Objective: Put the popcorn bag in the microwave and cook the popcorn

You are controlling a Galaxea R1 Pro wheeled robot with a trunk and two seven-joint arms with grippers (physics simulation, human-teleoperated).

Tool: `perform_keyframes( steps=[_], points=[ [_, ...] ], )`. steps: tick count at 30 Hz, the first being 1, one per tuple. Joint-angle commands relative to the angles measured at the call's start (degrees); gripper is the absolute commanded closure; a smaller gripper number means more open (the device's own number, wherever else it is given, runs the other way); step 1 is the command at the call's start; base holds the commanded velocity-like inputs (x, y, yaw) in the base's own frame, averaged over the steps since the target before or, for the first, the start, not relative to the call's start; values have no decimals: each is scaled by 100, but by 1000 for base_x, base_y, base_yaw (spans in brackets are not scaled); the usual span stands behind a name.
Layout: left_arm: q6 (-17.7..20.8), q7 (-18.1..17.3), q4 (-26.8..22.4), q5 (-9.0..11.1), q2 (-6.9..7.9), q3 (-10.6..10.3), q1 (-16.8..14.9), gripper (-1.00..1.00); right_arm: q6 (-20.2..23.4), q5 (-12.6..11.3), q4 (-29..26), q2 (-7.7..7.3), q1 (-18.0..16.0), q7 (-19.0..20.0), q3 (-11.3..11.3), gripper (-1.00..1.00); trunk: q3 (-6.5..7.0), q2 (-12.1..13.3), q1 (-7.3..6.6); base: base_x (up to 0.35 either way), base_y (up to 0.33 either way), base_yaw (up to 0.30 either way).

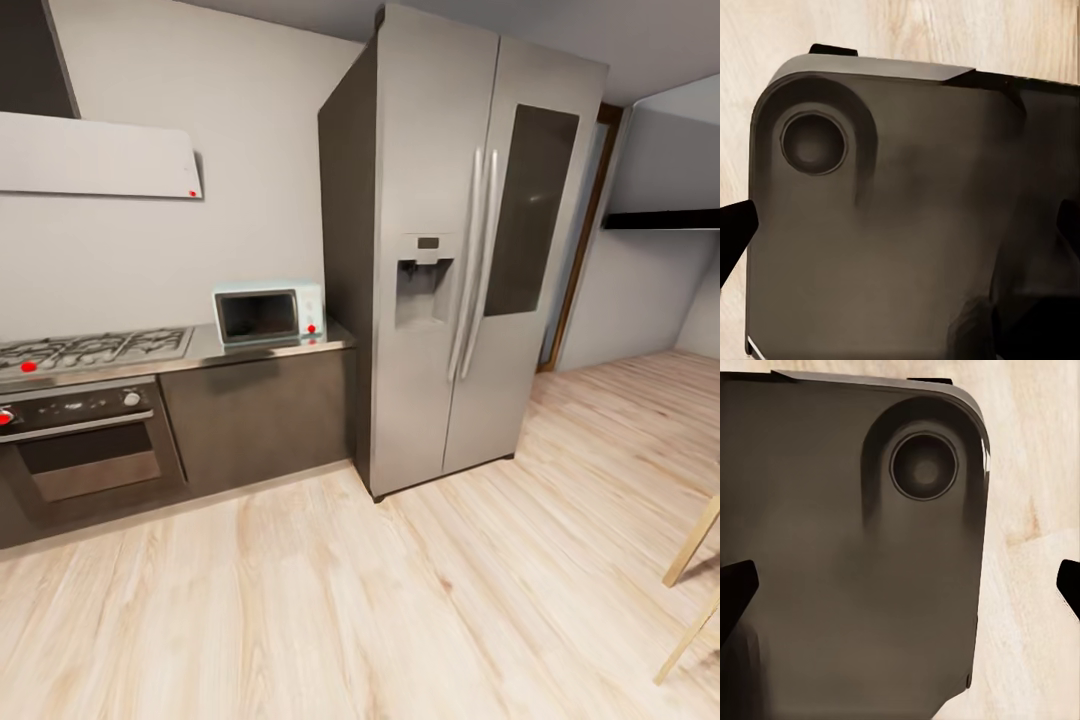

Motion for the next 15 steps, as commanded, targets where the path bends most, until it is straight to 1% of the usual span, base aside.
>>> perform_keyframes(
  steps=[1,15],
  points=[
    [-9,-1,-4,47,-2,12,1,-100,-16,2,0,0,-1,1,1,-100,-4,-2,3,241,0,0],
    [-9,-1,-4,49,-2,12,1,-100,-16,0,0,0,-1,1,1,-100,-4,-2,3,241,0,0]
  ],
)
